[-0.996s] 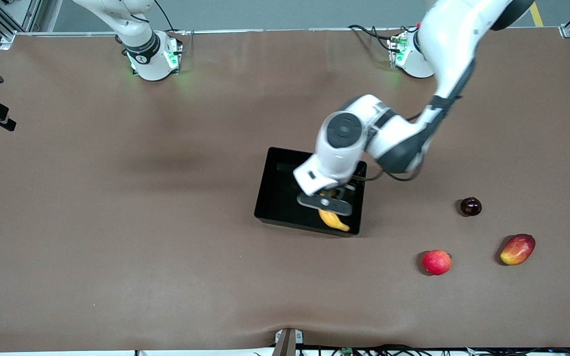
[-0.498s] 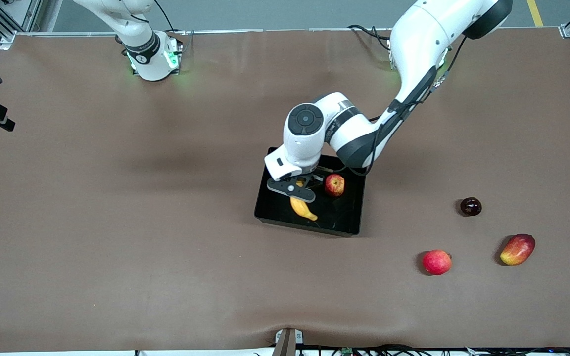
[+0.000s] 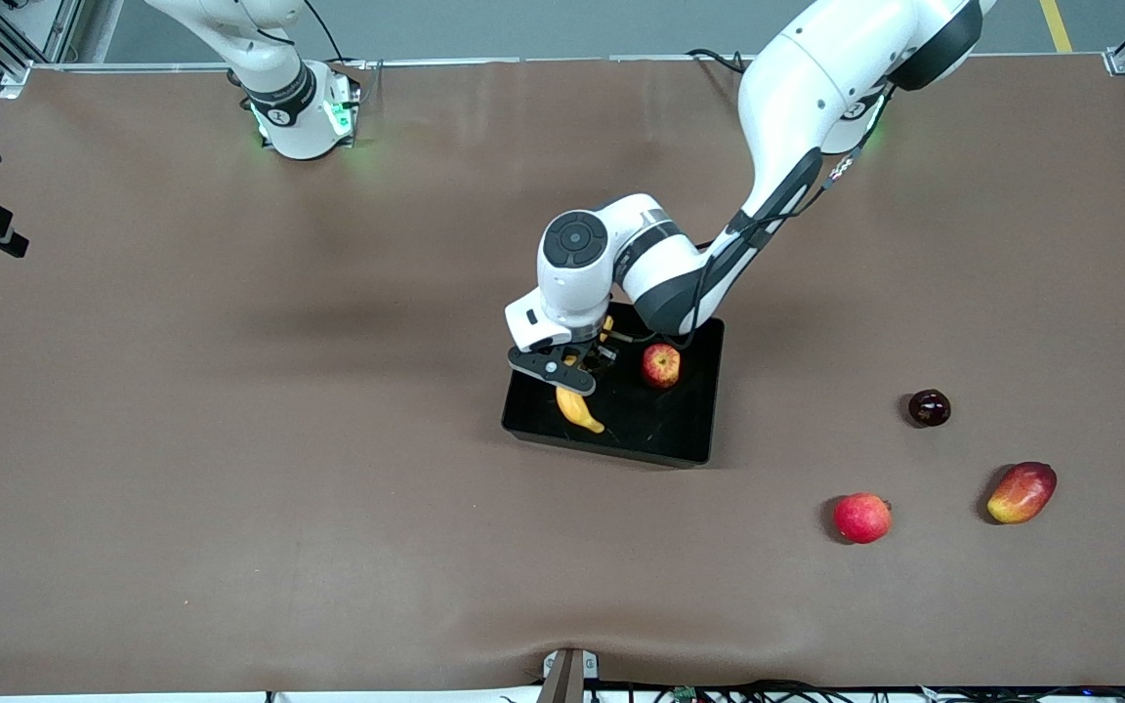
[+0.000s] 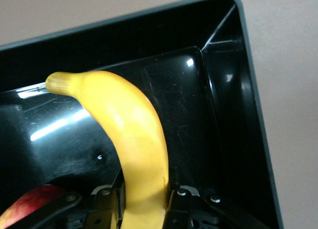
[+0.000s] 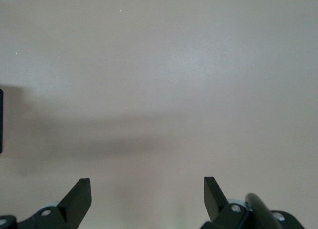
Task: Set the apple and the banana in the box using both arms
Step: 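Lower the banana into the box and open the left gripper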
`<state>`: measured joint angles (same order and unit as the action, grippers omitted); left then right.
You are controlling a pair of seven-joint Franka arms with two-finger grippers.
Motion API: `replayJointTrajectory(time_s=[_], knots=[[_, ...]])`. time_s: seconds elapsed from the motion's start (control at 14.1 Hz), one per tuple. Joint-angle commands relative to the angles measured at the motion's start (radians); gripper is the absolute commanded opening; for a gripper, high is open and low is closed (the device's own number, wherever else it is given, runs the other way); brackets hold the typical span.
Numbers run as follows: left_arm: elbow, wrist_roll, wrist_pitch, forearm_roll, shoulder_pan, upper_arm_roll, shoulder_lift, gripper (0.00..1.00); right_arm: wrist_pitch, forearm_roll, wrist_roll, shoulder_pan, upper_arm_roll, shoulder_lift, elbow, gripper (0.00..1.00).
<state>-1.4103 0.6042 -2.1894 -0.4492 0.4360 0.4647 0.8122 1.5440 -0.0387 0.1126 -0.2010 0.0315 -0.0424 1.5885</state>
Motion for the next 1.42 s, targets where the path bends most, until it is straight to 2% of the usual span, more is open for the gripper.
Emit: replayJointTrajectory(time_s=[0.0,0.28,0.5,0.57,0.64,0.78,0.85,0.93,1.21,1.35], knots=[[0.011,0.022,-0.024,-0.028,0.049,-0.047,0.019,0.0,-0.013,-0.026,0.01,-0.034,0.016,0.012,-0.016,1.0],[0.011,0.023,-0.046,-0.028,0.079,-0.089,0.051,0.0,-0.013,-0.026,0.01,-0.035,0.016,0.012,-0.015,1.0],[0.01,0.022,-0.046,-0.029,0.081,-0.092,0.065,0.0,-0.013,-0.026,0.01,-0.035,0.016,0.012,-0.015,1.0],[0.01,0.023,-0.046,-0.028,0.082,-0.101,0.073,0.02,-0.013,-0.026,0.01,-0.035,0.016,0.012,-0.016,1.0],[0.011,0.026,-0.046,-0.026,0.084,-0.104,0.074,0.12,-0.013,-0.026,0.01,-0.035,0.016,0.012,-0.016,1.0],[0.014,0.069,-0.046,-0.02,0.083,-0.104,0.076,0.53,-0.013,-0.026,0.01,-0.035,0.016,0.012,-0.016,1.0],[0.016,0.078,-0.044,-0.025,0.082,-0.104,0.07,0.82,-0.013,-0.026,0.01,-0.035,0.016,0.012,-0.016,1.0],[0.017,0.081,-0.043,-0.02,0.081,-0.104,0.059,1.0,-0.013,-0.026,0.01,-0.035,0.016,0.012,-0.015,1.0],[0.019,0.101,-0.014,-0.009,0.038,-0.103,-0.014,1.0,-0.013,-0.026,0.01,-0.037,0.016,0.012,-0.015,1.0],[0.019,0.1,0.046,0.05,-0.029,-0.092,-0.102,1.0,-0.015,-0.026,0.01,-0.037,0.016,0.012,-0.015,1.0]])
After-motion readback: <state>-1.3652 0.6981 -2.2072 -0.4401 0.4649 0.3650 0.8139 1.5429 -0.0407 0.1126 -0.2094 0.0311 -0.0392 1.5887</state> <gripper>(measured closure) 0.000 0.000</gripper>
